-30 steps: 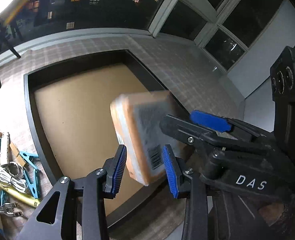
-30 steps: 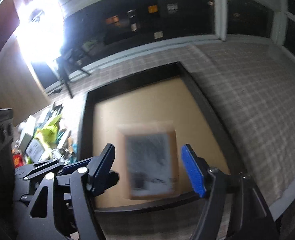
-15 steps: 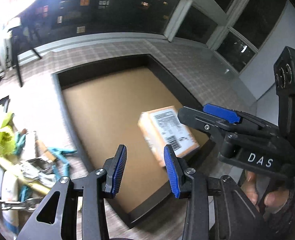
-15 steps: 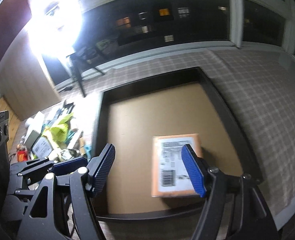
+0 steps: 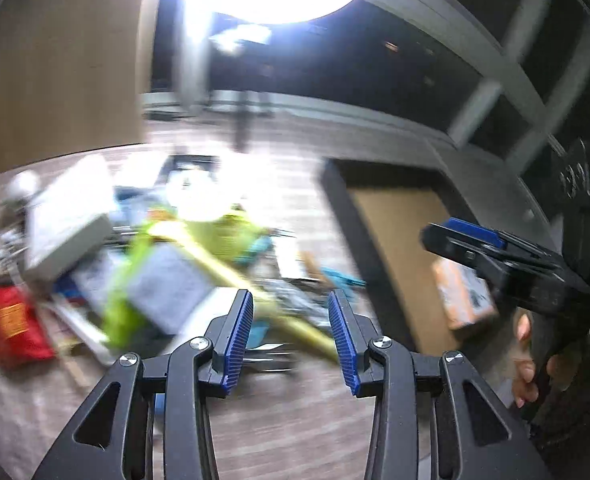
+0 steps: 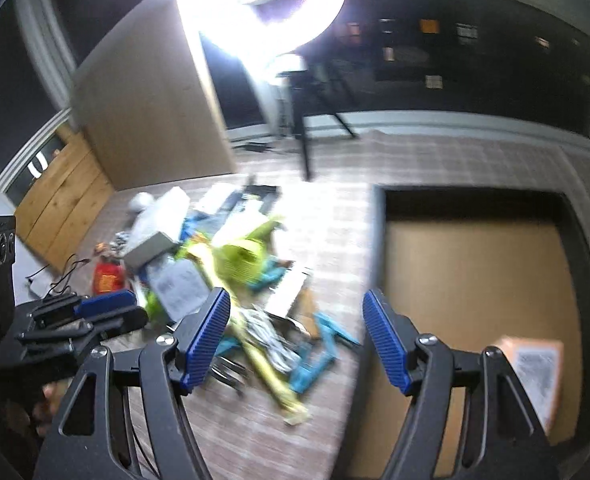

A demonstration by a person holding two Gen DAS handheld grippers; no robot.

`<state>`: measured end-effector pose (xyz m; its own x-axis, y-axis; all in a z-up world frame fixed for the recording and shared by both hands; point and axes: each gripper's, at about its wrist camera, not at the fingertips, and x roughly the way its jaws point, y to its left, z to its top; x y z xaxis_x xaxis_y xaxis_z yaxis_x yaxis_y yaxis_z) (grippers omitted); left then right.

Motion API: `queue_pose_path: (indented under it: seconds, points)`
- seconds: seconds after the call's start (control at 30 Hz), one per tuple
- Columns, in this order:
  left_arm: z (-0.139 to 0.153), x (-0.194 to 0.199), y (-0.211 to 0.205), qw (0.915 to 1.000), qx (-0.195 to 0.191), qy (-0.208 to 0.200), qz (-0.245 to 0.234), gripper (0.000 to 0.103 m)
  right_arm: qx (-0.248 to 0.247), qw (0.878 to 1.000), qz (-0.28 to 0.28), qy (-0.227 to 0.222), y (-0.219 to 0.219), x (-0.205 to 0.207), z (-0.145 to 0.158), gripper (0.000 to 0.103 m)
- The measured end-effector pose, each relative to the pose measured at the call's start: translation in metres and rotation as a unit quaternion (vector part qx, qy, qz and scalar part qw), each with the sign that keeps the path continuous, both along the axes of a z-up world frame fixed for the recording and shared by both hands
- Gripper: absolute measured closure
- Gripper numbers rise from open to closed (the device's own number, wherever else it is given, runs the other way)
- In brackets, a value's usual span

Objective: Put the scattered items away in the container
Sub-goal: 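Grasp the red cloth bag with the left tool while the right tool grasps chopsticks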

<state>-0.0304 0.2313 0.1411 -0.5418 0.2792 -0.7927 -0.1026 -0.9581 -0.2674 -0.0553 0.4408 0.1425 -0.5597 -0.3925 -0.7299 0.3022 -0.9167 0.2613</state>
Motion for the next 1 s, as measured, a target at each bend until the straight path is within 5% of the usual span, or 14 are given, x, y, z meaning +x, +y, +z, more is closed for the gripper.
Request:
queue_pose_path:
  seconds: [0.3,0.6,0.8,1.0]
  points:
    - [-0.013,0.015,-0.139,0.9957,-0.004,-0.009,0.092,0.065,-0.011,0.998,0.056,0.006,-0.092,-0.009,0.008,0.035]
    - [-0.053,0.042,-0.26,0.983,0.017,-0.052,0.175,0.065,-0.018,0.985,0.169,-0.022,-0.207,-0.003,-0.005,0.035]
    - [-0.083,0.042,-0.292,0.9809,0.04,-0.084,0.171,0.065,0.003,0.973,0.217,-0.082,-0.277,0.0,-0.049,0.036]
    - [-0.102,0.024,-0.306,0.982,0.07,-0.103,0.142,0.056,0.016,0.967,0.219,-0.133,-0.31,-0.004,-0.089,0.052]
